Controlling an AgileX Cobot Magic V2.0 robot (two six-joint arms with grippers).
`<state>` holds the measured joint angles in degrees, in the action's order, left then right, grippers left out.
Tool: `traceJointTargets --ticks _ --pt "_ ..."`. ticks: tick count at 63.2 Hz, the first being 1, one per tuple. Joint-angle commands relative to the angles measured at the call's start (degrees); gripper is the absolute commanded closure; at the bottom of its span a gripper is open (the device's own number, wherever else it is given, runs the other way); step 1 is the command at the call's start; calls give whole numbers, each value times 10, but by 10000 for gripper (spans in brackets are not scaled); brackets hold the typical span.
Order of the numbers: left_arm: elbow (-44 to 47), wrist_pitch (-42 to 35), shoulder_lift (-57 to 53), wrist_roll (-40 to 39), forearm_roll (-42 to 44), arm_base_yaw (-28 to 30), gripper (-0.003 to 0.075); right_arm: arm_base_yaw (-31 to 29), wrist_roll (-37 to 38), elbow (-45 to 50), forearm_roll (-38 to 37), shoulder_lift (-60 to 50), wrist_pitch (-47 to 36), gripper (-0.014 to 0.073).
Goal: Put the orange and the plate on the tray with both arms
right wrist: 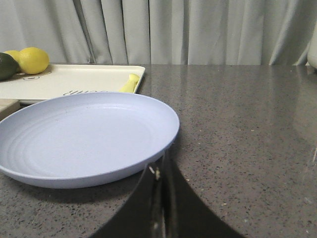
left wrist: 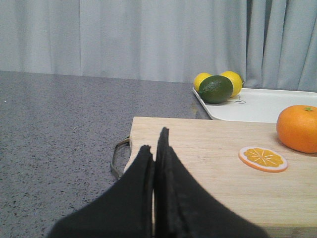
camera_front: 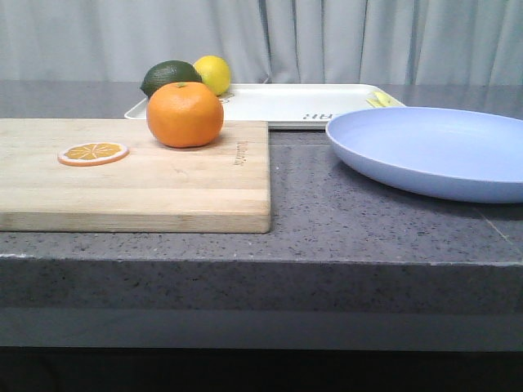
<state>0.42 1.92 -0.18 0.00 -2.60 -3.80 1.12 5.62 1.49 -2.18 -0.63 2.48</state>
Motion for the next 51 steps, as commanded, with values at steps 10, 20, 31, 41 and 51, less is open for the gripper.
traceJointTargets --ticks 10,20,31,41,51 --pt "15 -47 -11 -5 1 -5 740 -4 0 -14 -7 -10 -49 711" --pt "15 -47 -11 -5 1 -5 740 -4 0 -14 -7 -10 -49 711" --pt "15 -47 -11 -5 1 -5 740 -4 -2 -14 -9 -10 -66 711" --pt "15 -47 -11 -5 1 -5 740 -4 -2 -14 -9 -10 -86 711" --pt "15 -74 -11 -5 -2 -5 740 -4 -2 -14 -9 -10 -92 711"
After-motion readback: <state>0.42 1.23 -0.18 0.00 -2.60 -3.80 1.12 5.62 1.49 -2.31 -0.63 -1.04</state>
